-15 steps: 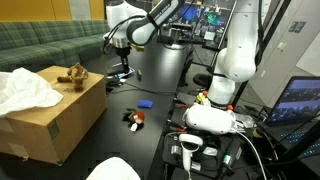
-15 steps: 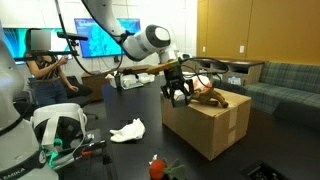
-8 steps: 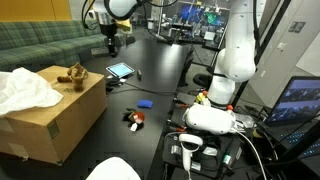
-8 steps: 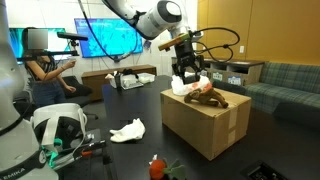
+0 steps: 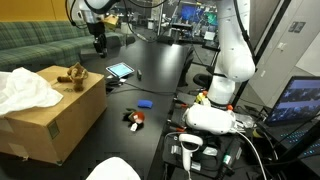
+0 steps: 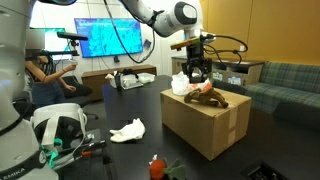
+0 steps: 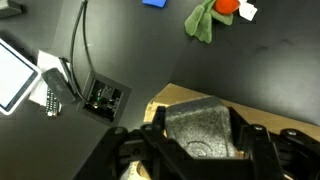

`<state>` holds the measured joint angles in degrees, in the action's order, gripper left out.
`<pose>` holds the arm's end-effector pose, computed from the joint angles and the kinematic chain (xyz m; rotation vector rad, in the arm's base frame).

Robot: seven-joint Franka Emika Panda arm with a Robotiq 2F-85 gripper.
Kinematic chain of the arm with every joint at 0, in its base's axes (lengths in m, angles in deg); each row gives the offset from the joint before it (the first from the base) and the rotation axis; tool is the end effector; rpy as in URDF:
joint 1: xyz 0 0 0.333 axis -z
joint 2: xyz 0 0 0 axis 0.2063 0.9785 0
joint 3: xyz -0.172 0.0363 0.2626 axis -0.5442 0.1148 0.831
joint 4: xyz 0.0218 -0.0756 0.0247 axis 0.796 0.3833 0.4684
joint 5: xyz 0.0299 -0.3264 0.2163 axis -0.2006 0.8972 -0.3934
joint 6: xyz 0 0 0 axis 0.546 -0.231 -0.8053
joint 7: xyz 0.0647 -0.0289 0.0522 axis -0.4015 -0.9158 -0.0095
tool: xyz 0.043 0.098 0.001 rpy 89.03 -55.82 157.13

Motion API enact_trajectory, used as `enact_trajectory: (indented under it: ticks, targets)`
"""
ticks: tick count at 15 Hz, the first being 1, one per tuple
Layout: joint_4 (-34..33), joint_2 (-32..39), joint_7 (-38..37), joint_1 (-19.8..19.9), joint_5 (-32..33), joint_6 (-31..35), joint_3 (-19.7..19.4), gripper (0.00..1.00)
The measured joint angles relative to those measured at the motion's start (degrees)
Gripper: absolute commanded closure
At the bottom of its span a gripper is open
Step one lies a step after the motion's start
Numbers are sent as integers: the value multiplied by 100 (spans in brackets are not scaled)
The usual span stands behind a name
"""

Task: Remove the blue object from the box and replace it with the brown toy, remove the orange plush toy and replace it with the gray duster, remove the white plastic from the box and replace it with the towel

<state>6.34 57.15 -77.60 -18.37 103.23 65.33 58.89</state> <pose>0.6617 0.0711 0.4032 2.8449 0.5889 -0.1400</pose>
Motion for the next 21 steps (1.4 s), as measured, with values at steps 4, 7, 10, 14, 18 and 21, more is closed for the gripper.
enact_trajectory:
  ticks: [4,7,10,14,18,21]
  targets:
    - [-717,549,-271,-30,-307,-476,113,64]
    - [-1250,862,-497,-79,-514,-746,182,64]
    - [-1819,1211,-782,-150,-755,-896,212,64]
    - [-2540,1803,-1244,-203,-1258,-898,251,64]
    - [-3227,2459,-1837,-205,-1790,-938,273,64]
    - [-3666,2816,-2381,-202,-2054,-970,272,64]
